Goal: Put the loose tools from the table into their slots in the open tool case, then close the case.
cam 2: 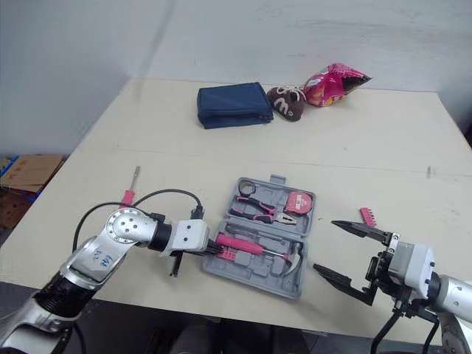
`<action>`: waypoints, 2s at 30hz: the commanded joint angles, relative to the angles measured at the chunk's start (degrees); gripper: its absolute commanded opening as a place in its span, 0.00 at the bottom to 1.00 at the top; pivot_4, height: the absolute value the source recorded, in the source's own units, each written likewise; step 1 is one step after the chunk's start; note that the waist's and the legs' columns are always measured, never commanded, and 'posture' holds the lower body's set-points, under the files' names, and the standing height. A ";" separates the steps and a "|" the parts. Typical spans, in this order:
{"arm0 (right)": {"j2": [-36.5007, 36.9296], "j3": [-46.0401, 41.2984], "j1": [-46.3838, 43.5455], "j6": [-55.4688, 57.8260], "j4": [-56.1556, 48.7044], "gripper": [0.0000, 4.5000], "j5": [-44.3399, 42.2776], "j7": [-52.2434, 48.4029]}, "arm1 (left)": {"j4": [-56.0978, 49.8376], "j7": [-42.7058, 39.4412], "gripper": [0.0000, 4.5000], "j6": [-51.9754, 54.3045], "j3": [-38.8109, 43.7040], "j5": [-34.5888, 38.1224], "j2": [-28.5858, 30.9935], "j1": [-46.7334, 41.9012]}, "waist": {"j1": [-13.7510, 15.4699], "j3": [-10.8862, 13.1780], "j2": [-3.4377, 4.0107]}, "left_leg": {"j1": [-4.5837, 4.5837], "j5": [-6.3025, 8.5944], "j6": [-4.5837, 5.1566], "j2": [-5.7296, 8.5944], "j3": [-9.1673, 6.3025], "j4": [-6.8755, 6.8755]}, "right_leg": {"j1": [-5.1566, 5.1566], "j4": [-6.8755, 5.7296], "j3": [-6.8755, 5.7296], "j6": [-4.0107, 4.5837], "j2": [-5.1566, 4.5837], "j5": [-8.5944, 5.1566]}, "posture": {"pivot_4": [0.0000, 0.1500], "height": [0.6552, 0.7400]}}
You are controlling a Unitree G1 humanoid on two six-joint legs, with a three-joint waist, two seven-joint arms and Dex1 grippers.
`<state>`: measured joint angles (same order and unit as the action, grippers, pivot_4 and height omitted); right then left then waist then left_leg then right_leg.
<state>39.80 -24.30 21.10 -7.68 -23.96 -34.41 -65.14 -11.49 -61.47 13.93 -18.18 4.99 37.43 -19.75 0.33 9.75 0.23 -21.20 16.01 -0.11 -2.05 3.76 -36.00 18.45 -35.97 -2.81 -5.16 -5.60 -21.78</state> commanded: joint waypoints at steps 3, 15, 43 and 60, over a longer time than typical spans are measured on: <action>-0.16 -9.14 3.62 -1.59 2.19 1.00 -1.10 0.03 | 0.68 -6.77 0.20 -8.41 13.65 16.31 -0.27 6.85 | -0.37 0.43 -0.68 | -0.22 0.00 -0.06 -0.13 -0.07 0.03 | 0.16 0.02 -0.10 0.04 0.10 -0.01 | 1.00 1.00; -4.20 -28.27 13.19 -13.67 30.01 1.00 0.60 -2.33 | 23.68 3.31 0.98 -18.54 50.47 18.11 7.08 27.51 | -0.57 0.56 -0.74 | -0.20 0.36 -0.10 -0.15 0.02 0.11 | 0.13 0.40 -0.06 0.08 0.03 -0.05 | 1.00 1.00; -6.66 -14.03 6.10 20.46 2.01 1.00 0.86 33.98 | 1.07 6.02 0.98 -12.39 40.03 27.21 3.17 20.05 | -1.93 0.50 -0.65 | -0.19 -0.11 -0.44 -0.15 0.16 0.87 | 0.63 0.06 -0.01 0.30 0.05 -0.15 | 1.00 1.00; -5.48 -0.44 -12.53 37.33 9.99 1.00 7.54 42.56 | -15.35 1.93 0.98 6.66 23.49 35.40 3.76 9.78 | -1.84 0.54 -0.72 | -0.24 -0.57 -0.61 0.02 0.14 0.83 | 0.69 -0.07 0.04 0.12 0.18 -0.03 | 1.00 1.00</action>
<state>34.23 -24.72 9.10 30.80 -14.06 -27.63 -22.23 -24.60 -59.48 20.24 5.11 38.97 41.14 -9.69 -1.51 10.30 -0.49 -21.47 15.43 -0.71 -2.00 3.90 -35.17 19.18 -36.05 -2.76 -5.04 -5.44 -21.82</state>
